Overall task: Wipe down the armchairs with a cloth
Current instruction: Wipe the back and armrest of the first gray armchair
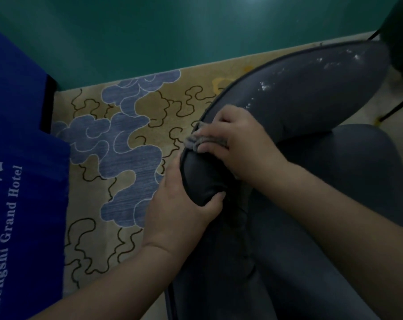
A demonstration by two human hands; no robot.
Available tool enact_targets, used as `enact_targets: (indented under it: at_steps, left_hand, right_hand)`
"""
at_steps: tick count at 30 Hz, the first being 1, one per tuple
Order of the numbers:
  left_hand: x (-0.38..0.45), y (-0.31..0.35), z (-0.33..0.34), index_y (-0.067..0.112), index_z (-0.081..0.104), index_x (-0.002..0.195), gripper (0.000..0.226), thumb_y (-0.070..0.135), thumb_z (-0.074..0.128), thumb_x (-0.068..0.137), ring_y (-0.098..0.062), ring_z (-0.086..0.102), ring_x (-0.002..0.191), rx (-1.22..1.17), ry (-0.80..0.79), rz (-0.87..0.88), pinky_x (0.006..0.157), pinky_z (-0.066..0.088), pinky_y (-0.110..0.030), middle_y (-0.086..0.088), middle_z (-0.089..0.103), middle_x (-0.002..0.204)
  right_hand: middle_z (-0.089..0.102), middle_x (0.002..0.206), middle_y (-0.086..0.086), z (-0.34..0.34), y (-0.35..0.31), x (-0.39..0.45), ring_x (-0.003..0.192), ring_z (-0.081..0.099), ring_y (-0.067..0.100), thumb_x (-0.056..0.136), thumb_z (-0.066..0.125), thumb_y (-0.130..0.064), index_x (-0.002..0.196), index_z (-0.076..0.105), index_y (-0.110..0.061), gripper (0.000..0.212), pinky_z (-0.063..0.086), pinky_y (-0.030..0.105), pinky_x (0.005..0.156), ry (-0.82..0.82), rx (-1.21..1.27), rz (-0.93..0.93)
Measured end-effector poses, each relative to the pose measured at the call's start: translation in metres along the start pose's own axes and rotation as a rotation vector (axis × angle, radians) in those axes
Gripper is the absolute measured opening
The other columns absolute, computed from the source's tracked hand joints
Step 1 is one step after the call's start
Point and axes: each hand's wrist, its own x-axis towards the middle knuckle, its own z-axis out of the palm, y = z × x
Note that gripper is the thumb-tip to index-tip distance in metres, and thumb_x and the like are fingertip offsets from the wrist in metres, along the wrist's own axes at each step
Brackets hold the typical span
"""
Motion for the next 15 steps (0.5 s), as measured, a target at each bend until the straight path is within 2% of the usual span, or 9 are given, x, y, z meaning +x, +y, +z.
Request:
enact_targets:
  at_steps: [3,5,9,11,13,15]
  left_hand:
    - [0.000,-0.001,0.000,0.041,0.018,0.144,0.100,0.070,0.062,0.059,-0.014,0.052,0.118,0.001,0.004,0.008,0.089,0.046,-0.031,0.013,0.048,0.137]
    - [-0.001,-0.001,0.000,0.041,0.018,0.144,0.100,0.070,0.062,0.059,-0.013,0.052,0.117,-0.006,0.004,0.008,0.089,0.047,-0.032,0.013,0.049,0.137]
    - [0.000,-0.002,0.000,0.041,0.020,0.144,0.099,0.068,0.065,0.060,-0.011,0.053,0.112,-0.002,0.009,0.015,0.080,0.040,-0.025,0.013,0.051,0.133]
    - [-0.001,-0.001,-0.001,0.042,0.020,0.143,0.098,0.067,0.066,0.060,-0.009,0.053,0.111,-0.002,0.006,0.013,0.079,0.039,-0.023,0.014,0.051,0.132]
    - [-0.001,0.000,-0.003,0.044,0.020,0.143,0.098,0.069,0.066,0.060,-0.008,0.052,0.112,-0.029,-0.001,0.010,0.081,0.041,-0.025,0.015,0.050,0.133]
    - [0.000,-0.001,-0.003,0.048,0.019,0.142,0.097,0.071,0.065,0.060,-0.006,0.052,0.110,-0.053,-0.007,0.006,0.081,0.041,-0.025,0.019,0.050,0.132]
  right_hand:
    - [0.050,0.101,0.006,-0.004,0.021,0.031,0.100,0.046,0.025,0.084,0.067,-0.036,0.105,0.072,-0.020,0.026,0.043,0.035,0.085,0.186,-0.131,0.199]
    - [0.050,0.102,0.006,-0.001,0.023,0.038,0.100,0.046,0.025,0.086,0.065,-0.036,0.106,0.072,-0.021,0.026,0.043,0.033,0.087,0.253,-0.133,0.285]
    - [0.052,0.090,0.008,0.013,0.007,-0.005,0.084,0.050,0.025,0.083,0.071,-0.024,0.099,0.073,-0.016,0.019,0.046,0.035,0.072,0.248,-0.046,0.105]
    - [0.051,0.088,0.008,0.010,0.009,-0.016,0.082,0.050,0.023,0.082,0.072,-0.023,0.100,0.073,-0.016,0.020,0.047,0.033,0.071,0.230,0.008,0.066]
    - [0.049,0.089,0.007,0.000,0.027,-0.001,0.082,0.051,0.024,0.084,0.069,-0.026,0.100,0.073,-0.019,0.018,0.047,0.029,0.072,0.304,-0.042,0.130]
    - [0.044,0.094,0.003,-0.010,0.048,0.018,0.087,0.053,0.024,0.085,0.068,-0.027,0.102,0.072,-0.020,0.019,0.043,0.017,0.079,0.418,-0.043,0.311]
